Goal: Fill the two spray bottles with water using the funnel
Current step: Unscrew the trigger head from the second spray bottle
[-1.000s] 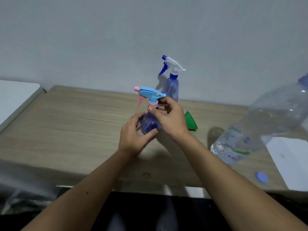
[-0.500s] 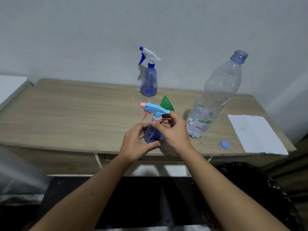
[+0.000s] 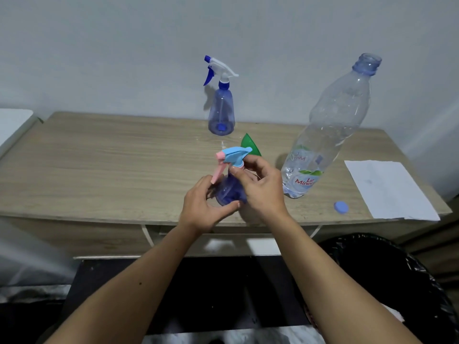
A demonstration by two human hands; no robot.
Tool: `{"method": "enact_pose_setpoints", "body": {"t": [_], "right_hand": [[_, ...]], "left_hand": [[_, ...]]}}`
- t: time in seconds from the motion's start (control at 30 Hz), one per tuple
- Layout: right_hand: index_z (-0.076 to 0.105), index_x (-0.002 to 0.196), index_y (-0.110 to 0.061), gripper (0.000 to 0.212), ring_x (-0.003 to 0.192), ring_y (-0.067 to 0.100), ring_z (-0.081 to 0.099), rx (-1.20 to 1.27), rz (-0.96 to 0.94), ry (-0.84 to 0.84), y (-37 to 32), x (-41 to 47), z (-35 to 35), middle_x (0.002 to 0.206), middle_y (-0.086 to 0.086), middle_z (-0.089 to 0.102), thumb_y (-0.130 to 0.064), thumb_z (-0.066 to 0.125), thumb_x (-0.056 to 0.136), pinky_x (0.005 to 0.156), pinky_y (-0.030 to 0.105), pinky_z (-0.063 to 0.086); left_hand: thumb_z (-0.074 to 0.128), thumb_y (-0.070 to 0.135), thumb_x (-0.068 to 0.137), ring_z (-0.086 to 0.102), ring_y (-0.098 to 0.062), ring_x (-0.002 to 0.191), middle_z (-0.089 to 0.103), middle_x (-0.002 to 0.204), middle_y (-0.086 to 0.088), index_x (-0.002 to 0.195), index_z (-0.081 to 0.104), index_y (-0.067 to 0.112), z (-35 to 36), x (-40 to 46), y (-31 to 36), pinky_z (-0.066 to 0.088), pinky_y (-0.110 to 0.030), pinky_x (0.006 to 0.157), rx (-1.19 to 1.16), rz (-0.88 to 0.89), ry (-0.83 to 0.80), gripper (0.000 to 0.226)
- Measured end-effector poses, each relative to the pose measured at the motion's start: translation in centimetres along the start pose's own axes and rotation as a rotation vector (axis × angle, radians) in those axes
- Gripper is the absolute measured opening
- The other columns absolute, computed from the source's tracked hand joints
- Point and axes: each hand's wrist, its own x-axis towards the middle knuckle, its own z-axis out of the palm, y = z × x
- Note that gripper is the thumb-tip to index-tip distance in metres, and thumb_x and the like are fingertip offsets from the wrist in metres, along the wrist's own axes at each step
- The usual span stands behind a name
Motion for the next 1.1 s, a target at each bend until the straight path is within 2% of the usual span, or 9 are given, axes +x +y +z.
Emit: {"method": "enact_pose_setpoints", "body": {"t": [0.13, 0.27, 0.37, 0.47, 0.57, 0.73, 0.9, 1.03, 1.1], "right_hand": [[0.065, 0.128, 0.003, 0.029, 0.084, -0.009, 0.07, -0.093, -0.029, -0.067, -0.1, 0.25, -0.62, 0.106, 0.006, 0.073, 0.002, 0.067, 0.099, 0.076, 0.011, 0.053], [0.062, 0.122, -0.005, 0.042, 0.094, -0.004, 0.07, -0.07, -0.031, -0.015, -0.25, 0.22, -0.32, 0.111, 0.004, 0.071, 0.004, 0.081, 0.086, 0.086, 0.023, 0.06], [0.061, 0.116, 0.0, 0.033, 0.089, -0.006, 0.07, -0.06, -0.035, -0.011, -0.21, 0.17, -0.24, 0.106, 0.004, 0.068, 0.004, 0.078, 0.089, 0.085, 0.025, 0.06], [0.066, 0.12, -0.006, 0.025, 0.102, 0.008, 0.071, -0.038, -0.038, -0.049, -0.09, -0.07, -0.63, 0.114, 0.009, 0.072, 0.001, 0.07, 0.097, 0.085, 0.021, 0.057], [0.068, 0.122, -0.014, 0.033, 0.115, 0.02, 0.07, -0.037, -0.043, -0.053, 0.12, -0.11, -0.76, 0.119, 0.01, 0.073, -0.002, 0.076, 0.093, 0.097, 0.032, 0.059], [0.067, 0.107, -0.017, 0.034, 0.103, 0.027, 0.076, -0.028, -0.011, 0.012, 0.01, 0.33, -0.39, 0.108, 0.012, 0.075, -0.005, 0.088, 0.082, 0.097, 0.047, 0.062], [0.067, 0.115, -0.014, 0.025, 0.112, 0.025, 0.073, -0.013, -0.033, -0.032, 0.16, -0.44, -1.07, 0.115, 0.012, 0.075, -0.005, 0.076, 0.093, 0.105, 0.047, 0.058], [0.068, 0.111, -0.022, 0.041, 0.102, 0.025, 0.075, -0.063, -0.025, 0.013, 0.03, 0.04, -0.6, 0.109, 0.003, 0.077, -0.01, 0.09, 0.079, 0.093, 0.046, 0.063], [0.069, 0.107, -0.02, 0.04, 0.097, 0.023, 0.075, -0.095, -0.025, 0.046, -0.15, 0.31, -0.29, 0.105, 0.0, 0.077, -0.01, 0.092, 0.076, 0.091, 0.044, 0.063]], "left_hand": [[0.102, 0.029, 0.071, 0.075, -0.013, 0.105, 0.074, 0.114, 0.005, 0.121, 0.069, 0.017, 0.01, 0.2, 0.18, 0.062, -0.038, 0.096, 0.009, 0.031, -0.02, 0.061], [0.1, 0.028, 0.073, 0.074, -0.015, 0.103, 0.073, 0.11, 0.008, 0.118, 0.069, 0.021, -0.09, 0.12, 0.35, 0.062, -0.037, 0.092, 0.024, 0.063, -0.024, 0.056], [0.101, 0.03, 0.072, 0.075, -0.015, 0.104, 0.074, 0.112, 0.006, 0.121, 0.068, 0.019, -0.11, 0.14, -0.06, 0.062, -0.041, 0.093, 0.029, 0.068, -0.025, 0.06], [0.103, 0.034, 0.069, 0.075, -0.014, 0.108, 0.074, 0.118, 0.002, 0.127, 0.068, 0.013, -0.01, 0.07, -0.44, 0.062, -0.041, 0.097, 0.032, 0.051, -0.012, 0.071], [0.102, 0.038, 0.069, 0.075, -0.015, 0.107, 0.074, 0.117, 0.002, 0.127, 0.067, 0.013, -0.1, 0.07, -0.35, 0.062, -0.041, 0.096, 0.036, 0.063, -0.023, 0.072], [0.102, 0.04, 0.07, 0.074, -0.012, 0.107, 0.074, 0.118, 0.004, 0.127, 0.067, 0.014, -0.13, 0.11, -0.34, 0.061, -0.037, 0.096, 0.057, 0.058, -0.024, 0.073], [0.102, 0.038, 0.07, 0.074, -0.011, 0.109, 0.074, 0.119, 0.004, 0.129, 0.067, 0.014, -0.11, 0.13, -0.38, 0.061, -0.034, 0.097, 0.052, 0.06, -0.027, 0.073], [0.102, 0.038, 0.069, 0.074, -0.009, 0.105, 0.074, 0.115, 0.006, 0.125, 0.067, 0.015, 0.02, 0.06, -0.21, 0.061, -0.034, 0.096, 0.057, 0.045, -0.021, 0.07], [0.102, 0.04, 0.069, 0.074, -0.009, 0.105, 0.074, 0.116, 0.007, 0.125, 0.066, 0.017, 0.03, 0.07, -0.32, 0.062, -0.036, 0.096, 0.056, 0.038, -0.022, 0.071]]}}
